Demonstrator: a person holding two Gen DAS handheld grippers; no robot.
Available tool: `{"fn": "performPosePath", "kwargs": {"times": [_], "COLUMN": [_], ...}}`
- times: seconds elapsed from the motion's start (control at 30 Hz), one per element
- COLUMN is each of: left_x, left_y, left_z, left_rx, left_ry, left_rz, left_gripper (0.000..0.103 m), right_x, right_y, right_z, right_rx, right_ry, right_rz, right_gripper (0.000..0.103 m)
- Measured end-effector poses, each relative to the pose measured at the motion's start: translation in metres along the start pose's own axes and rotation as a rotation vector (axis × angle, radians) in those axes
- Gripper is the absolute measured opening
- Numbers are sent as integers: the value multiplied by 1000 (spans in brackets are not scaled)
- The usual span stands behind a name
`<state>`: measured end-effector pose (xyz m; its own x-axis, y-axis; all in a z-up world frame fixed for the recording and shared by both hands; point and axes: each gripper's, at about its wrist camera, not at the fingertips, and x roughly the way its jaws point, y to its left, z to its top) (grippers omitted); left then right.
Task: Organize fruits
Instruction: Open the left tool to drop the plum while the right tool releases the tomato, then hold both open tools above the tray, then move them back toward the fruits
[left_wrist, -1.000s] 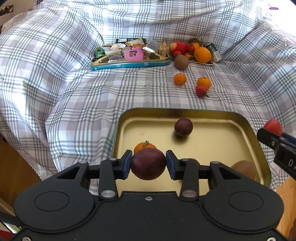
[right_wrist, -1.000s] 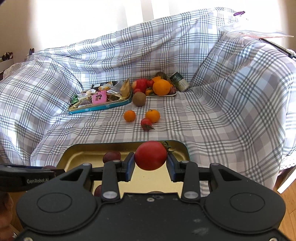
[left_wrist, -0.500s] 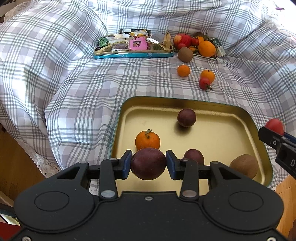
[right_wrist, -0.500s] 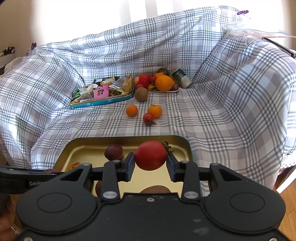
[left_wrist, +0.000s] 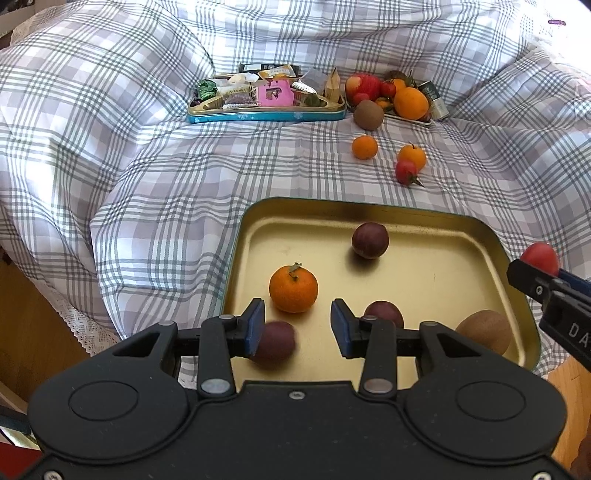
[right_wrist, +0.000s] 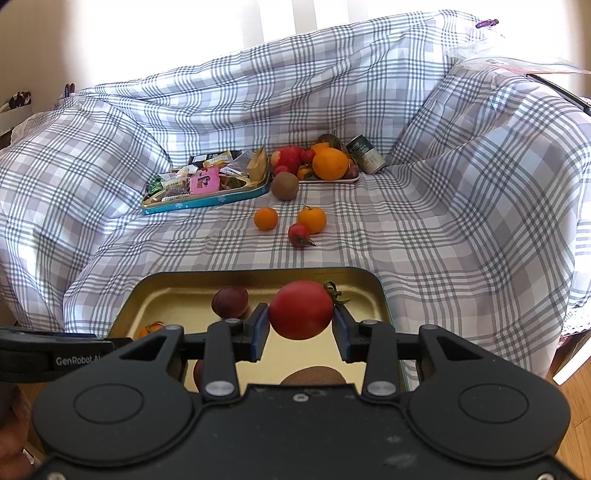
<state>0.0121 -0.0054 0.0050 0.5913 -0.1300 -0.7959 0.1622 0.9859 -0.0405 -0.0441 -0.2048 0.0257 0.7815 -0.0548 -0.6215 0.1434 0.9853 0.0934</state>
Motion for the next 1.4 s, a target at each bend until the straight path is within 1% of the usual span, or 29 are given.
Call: {"fn": "performPosePath", "kwargs": {"times": [0.27, 0.63, 1.1, 1.4], "left_x": [2, 5, 4, 4], "left_y": [-1, 0, 0, -1], "left_z": [-1, -2, -2, -3], "left_rx": [2, -5, -5, -4], "left_ry": [12, 35, 32, 32], "left_rz": [-1, 12, 22, 24], "left_gripper": [49, 49, 49, 49], "right_x": [-2, 1, 1, 4], "right_y": [1, 0, 0, -2], "right_z": [0, 0, -2, -3], "right_rx": [-3, 2, 2, 11], "right_ry": [-14, 2, 14, 31], "right_rz": [5, 0, -1, 2], "right_gripper": [39, 39, 39, 44]}}
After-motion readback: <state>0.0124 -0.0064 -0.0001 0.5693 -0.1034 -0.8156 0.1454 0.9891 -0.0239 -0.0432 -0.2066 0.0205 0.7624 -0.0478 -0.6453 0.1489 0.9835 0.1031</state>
